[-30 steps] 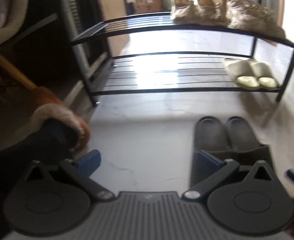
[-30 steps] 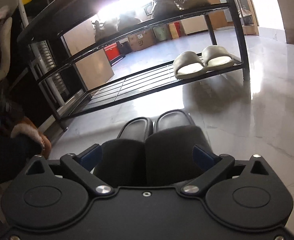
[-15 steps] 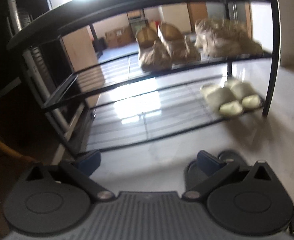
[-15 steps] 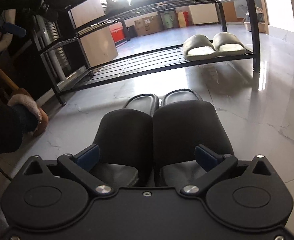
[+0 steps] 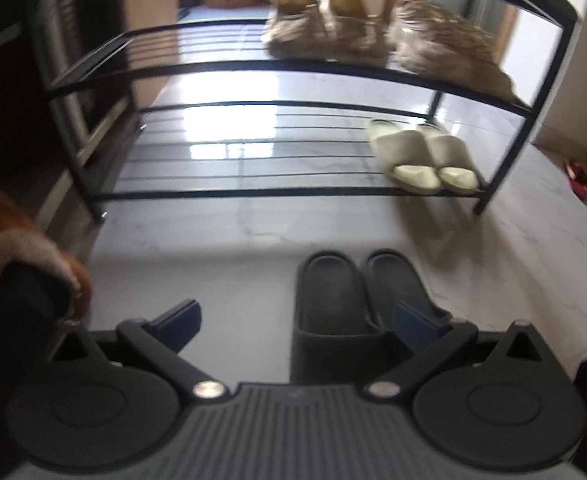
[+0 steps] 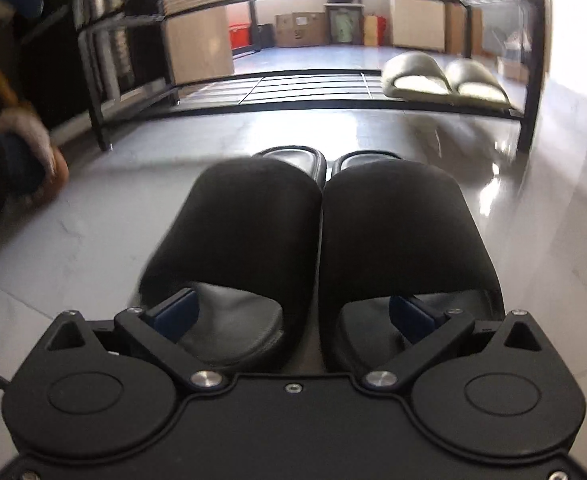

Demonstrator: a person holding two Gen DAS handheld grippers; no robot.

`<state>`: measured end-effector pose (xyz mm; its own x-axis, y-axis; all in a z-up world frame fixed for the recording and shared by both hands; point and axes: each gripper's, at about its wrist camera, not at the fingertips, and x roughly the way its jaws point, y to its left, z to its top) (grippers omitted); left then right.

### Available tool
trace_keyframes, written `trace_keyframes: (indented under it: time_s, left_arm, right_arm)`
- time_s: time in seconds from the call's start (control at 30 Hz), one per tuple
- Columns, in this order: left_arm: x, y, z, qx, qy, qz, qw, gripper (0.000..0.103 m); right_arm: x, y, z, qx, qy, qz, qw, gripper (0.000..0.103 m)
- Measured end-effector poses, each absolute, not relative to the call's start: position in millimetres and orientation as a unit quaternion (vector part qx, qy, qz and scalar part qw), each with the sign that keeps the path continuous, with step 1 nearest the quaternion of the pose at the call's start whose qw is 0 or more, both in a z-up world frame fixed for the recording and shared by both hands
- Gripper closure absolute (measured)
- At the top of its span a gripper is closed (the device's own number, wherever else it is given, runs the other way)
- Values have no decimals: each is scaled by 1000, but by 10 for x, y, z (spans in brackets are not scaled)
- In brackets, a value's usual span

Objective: Organize scattered shoes
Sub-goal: 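Close the right tool on both black slippers together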

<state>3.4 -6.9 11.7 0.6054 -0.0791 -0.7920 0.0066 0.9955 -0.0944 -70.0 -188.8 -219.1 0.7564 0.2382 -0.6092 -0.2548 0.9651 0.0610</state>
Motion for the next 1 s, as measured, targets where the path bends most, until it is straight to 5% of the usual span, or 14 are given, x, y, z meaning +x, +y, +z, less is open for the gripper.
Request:
trace_keyframes:
  time_s: [0.13, 0.23, 0.37, 0.5, 0.63, 0.83, 1.0]
  left_arm:
    - [21, -28, 95, -36, 445, -15, 895, 1]
    - [35, -29, 52, -30, 449, -12, 893, 1]
    - [60, -23, 2, -26, 453, 1, 891, 1]
    - [82, -37, -50, -19, 459, 11, 888, 1]
    - [84, -52, -100, -13, 465, 16, 885, 1]
    - [89, -76, -167, 0, 474, 22, 880, 1]
    - [100, -59, -199, 4, 477, 30, 878, 1]
  right_arm:
    - [-666, -1861, -2250, -19, 311, 123, 942, 2]
    - [-639, -1874, -2254, -20, 303, 118, 946, 15]
    - [-646, -1860, -2213, -33, 294, 125, 947, 53]
    - [-696, -1880, -2150, -41, 280, 124, 951, 67]
    - [-668, -1926, -2150, -30, 280, 128, 951, 69]
    - [-558, -1924, -2239, -23, 279, 141, 950, 57]
    - [-539, -1933, -2190, -14, 271, 143, 952, 68]
